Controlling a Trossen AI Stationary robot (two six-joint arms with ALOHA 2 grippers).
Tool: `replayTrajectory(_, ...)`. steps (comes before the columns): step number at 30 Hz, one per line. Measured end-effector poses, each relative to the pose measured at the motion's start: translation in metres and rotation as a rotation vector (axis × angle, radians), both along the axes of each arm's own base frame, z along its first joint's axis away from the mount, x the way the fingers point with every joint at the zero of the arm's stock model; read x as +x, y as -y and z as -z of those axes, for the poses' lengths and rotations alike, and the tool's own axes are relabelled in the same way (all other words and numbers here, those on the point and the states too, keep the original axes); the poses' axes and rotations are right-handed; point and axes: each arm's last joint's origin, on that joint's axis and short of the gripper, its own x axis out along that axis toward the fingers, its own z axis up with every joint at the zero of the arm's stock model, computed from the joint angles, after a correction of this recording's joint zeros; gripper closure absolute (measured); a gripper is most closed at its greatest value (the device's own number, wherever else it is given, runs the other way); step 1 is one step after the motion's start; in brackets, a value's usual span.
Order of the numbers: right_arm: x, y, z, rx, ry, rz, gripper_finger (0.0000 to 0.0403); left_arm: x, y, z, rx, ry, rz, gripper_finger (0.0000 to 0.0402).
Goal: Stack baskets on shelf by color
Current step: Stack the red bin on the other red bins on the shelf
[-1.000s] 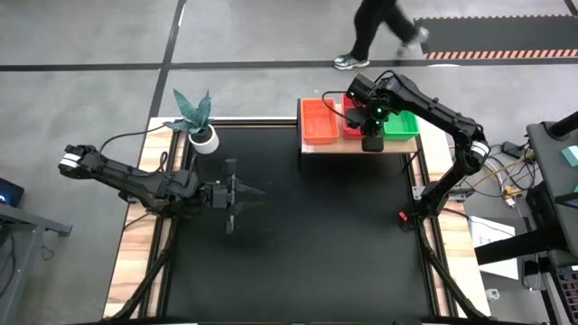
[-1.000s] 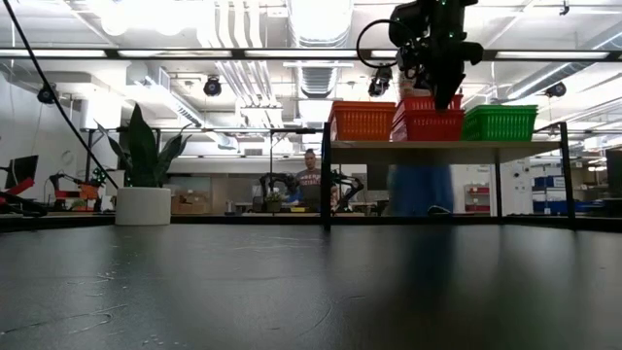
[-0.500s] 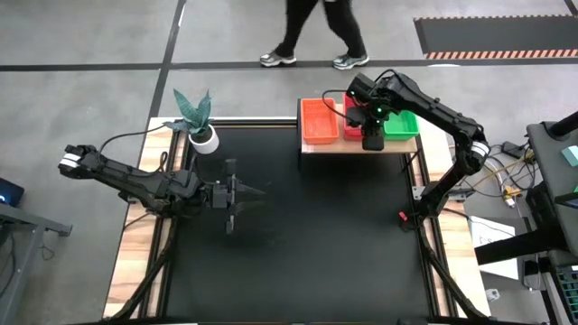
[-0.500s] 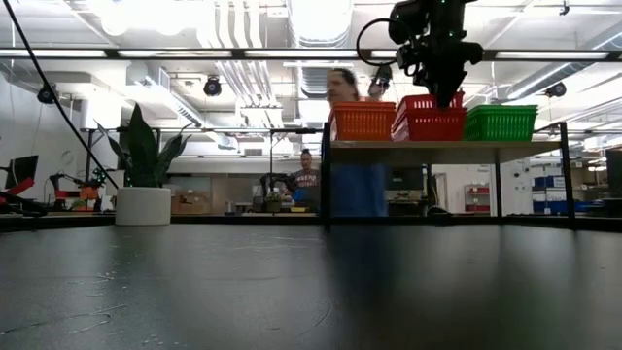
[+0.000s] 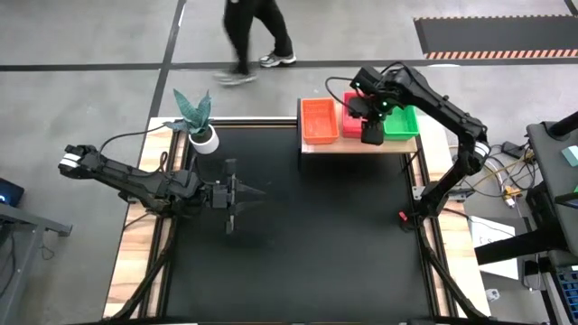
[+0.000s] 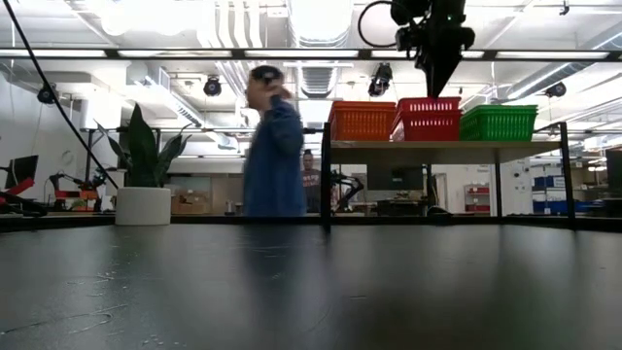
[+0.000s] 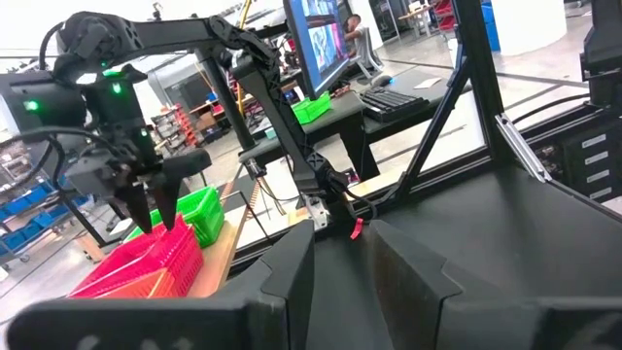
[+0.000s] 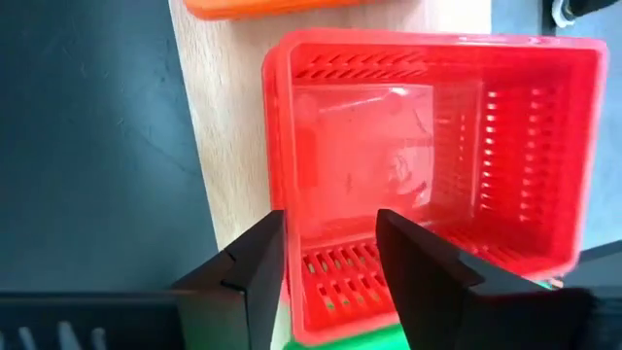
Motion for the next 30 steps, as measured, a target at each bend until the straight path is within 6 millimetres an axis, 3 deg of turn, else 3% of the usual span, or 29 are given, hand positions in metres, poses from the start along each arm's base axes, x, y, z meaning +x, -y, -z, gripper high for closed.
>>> replayTrajectory(8,-0.007,-0.006,-0.024,-0.006,0.031,0.030,0.0241,0.000,0.000,0.000,0.001,0.000,0.000,0.0316)
replayTrajectory(14,0.004,0.003,-0.031,-0.092,0.173,0.071,0.0274,0.000,0.000,-0.001,-0.001,0.013,0.000,0.0316)
replayTrajectory(18,0.015,0.012,-0.020,-0.092,0.173,0.071,0.0314,0.000,0.000,-0.001,-0.001,0.013,0.000,0.0316)
replayTrajectory(25,0.029,0.022,0.016,-0.014,0.059,0.066,0.0382,0.000,0.000,-0.001,-0.001,0.012,0.000,0.0316)
replayTrajectory(30,0.032,0.023,0.029,0.044,0.005,0.041,0.0394,0.000,0.000,0.001,0.000,0.006,0.000,0.0316)
